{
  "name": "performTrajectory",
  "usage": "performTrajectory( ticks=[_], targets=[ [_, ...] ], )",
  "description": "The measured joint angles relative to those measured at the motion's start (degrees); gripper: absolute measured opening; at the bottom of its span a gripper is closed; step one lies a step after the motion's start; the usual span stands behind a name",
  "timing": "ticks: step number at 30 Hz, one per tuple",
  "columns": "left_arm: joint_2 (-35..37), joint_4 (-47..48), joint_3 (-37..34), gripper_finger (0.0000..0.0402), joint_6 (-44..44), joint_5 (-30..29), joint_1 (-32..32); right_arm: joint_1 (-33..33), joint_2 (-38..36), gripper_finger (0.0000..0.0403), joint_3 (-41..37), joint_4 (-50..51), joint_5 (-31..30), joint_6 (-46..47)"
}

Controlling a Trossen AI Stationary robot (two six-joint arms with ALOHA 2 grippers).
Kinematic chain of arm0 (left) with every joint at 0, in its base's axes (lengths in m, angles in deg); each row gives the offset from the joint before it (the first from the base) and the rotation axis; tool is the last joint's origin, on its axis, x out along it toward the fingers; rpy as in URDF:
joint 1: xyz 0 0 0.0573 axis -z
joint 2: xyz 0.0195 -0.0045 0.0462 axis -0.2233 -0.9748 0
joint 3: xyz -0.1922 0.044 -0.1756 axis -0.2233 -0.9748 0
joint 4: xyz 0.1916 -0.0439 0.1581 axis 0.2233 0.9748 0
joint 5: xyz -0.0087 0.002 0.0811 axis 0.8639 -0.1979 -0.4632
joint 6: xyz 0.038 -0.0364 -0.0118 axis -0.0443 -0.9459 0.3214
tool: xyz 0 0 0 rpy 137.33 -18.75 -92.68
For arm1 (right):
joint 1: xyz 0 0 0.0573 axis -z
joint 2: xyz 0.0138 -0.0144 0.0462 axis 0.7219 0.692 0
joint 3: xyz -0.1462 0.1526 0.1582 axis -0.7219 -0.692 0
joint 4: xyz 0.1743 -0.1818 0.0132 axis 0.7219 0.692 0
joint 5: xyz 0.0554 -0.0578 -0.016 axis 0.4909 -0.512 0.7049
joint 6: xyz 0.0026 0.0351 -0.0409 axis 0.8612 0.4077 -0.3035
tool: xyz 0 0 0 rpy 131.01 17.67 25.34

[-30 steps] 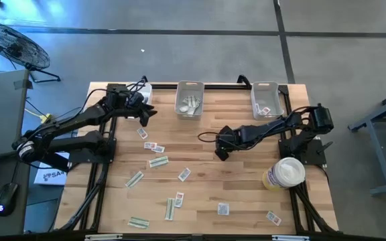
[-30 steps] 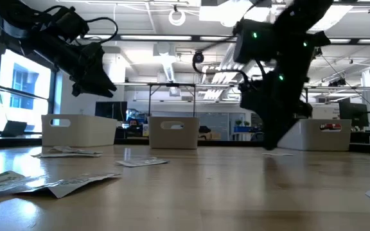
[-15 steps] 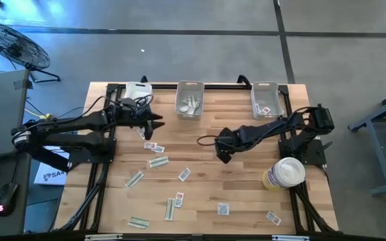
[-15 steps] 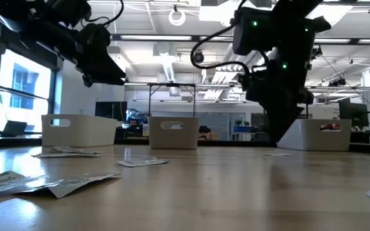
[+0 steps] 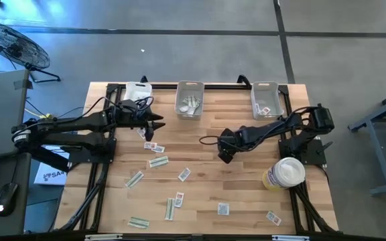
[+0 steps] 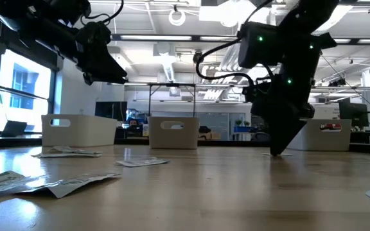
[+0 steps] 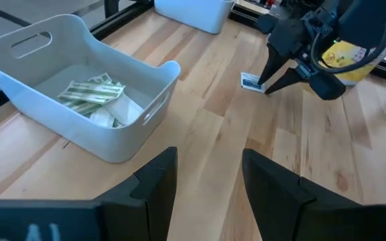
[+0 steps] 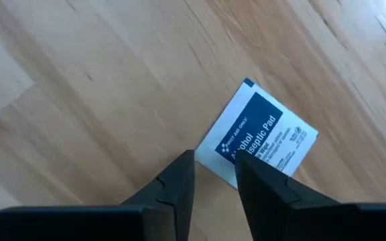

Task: Pick & Place First Aid Supplies
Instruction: Put the blue pad into the white bin

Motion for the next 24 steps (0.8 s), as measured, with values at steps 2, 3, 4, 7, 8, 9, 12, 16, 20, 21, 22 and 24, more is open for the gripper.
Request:
performTrajectory(
  ticks=[2,3,4,7,8,9,12,16,20,21,22,24],
  targets=[
    [0.0,0.0,0.0,0.0165,0.02,-0.03,0.0,0.56,-0.2,0.01,-1.26,-2.96,1.03,-1.1],
    [0.0,0.0,0.0,0.0165,0.0,-0.04,0.0,0.8,-0.34,0.0099,-2.0,-4.55,1.59,-1.55],
    [0.0,0.01,0.0,0.0165,0.0,-0.07,0.0,1.03,-0.42,0.0099,-2.62,-5.71,1.97,-1.62],
    [0.0,0.0,0.0,0.0165,0.0,-0.09,0.0,1.54,-0.44,0.0099,-3.9,-7.62,2.03,-1.65],
    [0.0,-0.01,0.0,0.0165,0.01,-0.13,-0.02,1.71,-0.48,0.0098,-4.55,-7.89,1.93,-1.65],
    [0.0,0.0,0.0,0.0165,0.02,-0.2,-0.02,1.89,-0.48,0.0096,-5.02,-8.06,1.66,-1.65],
    [0.0,-0.04,0.0,0.0165,0.01,-0.19,-0.02,2.18,-0.57,0.0082,-6.19,-8.37,0.13,-1.66],
    [0.0,-0.07,0.0,0.0165,0.0,-0.17,-0.02,2.33,-0.49,0.005,-6.74,-9.76,-1.33,-1.69],
    [0.0,-0.08,0.0,0.0165,0.0,-0.17,-0.01,2.35,-0.25,0.001,-6.9,-11.95,-1.86,-2.73],
    [0.0,-0.07,0.0,0.0165,0.0,-0.15,0.0,2.35,-0.21,0.0005,-6.96,-12.47,-1.84,-3.2],
    [0.0,-0.09,0.0,0.0165,-0.02,-0.15,0.0,2.35,-0.2,0.0004,-6.99,-12.86,-1.83,-3.49],
    [0.0,-0.09,0.0,0.0165,-0.06,-0.15,-0.02,2.35,-0.15,0.0007,-6.98,-13.16,-1.81,-3.52]
  ],
)
